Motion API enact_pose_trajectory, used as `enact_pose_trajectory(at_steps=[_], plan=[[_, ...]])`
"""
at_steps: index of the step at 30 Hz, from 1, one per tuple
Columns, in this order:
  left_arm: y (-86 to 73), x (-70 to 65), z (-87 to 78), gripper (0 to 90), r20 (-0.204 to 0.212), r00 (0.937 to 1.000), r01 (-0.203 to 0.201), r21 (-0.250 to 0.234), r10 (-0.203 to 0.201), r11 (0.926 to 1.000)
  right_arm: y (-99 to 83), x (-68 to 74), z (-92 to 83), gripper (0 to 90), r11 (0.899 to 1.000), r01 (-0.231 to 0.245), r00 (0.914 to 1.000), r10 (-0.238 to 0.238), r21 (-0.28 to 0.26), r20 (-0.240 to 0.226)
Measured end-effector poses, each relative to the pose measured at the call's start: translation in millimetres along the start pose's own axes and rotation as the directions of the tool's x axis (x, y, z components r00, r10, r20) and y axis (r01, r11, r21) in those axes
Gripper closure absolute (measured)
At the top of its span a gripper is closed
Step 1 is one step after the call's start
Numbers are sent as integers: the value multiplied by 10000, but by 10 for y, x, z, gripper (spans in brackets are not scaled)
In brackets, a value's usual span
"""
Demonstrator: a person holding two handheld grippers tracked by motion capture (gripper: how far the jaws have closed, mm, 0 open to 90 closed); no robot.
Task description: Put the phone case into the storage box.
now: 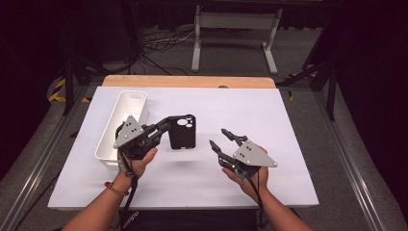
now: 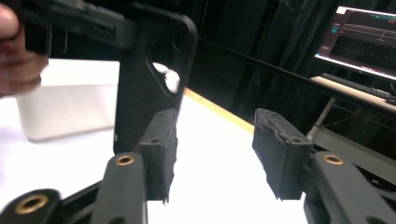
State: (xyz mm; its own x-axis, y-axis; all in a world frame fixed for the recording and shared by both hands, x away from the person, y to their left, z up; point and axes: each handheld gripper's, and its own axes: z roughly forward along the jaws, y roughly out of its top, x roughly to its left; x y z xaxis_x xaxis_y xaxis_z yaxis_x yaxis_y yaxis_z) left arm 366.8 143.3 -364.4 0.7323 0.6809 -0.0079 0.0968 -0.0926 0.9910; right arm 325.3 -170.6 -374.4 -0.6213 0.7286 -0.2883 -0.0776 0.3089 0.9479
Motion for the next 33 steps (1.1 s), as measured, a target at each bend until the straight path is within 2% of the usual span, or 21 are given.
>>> enact_pose_trajectory(at_steps=[2, 5, 10, 15, 20, 25, 33], plan=[[10, -2, -7, 839, -9, 9999, -101, 45, 101, 9999, -72, -26, -65, 444, 9996, 29, 10000, -29, 274, 22], [16, 0, -12, 840, -29, 10000, -31, -48, 31, 10000, -188, -74, -165, 398, 9984, -8, 10000, 7, 569, 23], [28, 44, -36, 840, -194, 9998, -45, -114, 43, 9999, -288, -73, -199, 343, 9981, 56, 9998, -45, 617, -176], [51, 72, -74, 840, -260, 9996, -74, -203, 69, 9998, -349, -87, -219, 302, 9968, -256, 9992, 278, 754, -278], [96, 121, -118, 840, -355, 9993, -127, -311, 116, 9994, -439, -93, -298, 230, 9947, -128, 9999, 129, 1024, -5], [139, 190, -156, 840, -486, 9987, -140, -431, 119, 9990, -509, -87, -339, 179, 9948, -151, 9991, 109, 1010, 419], [217, 269, -203, 840, -663, 9976, -236, -509, 202, 9984, -574, -78, -321, 175, 9918, 18, 9992, -68, 1278, 388]])
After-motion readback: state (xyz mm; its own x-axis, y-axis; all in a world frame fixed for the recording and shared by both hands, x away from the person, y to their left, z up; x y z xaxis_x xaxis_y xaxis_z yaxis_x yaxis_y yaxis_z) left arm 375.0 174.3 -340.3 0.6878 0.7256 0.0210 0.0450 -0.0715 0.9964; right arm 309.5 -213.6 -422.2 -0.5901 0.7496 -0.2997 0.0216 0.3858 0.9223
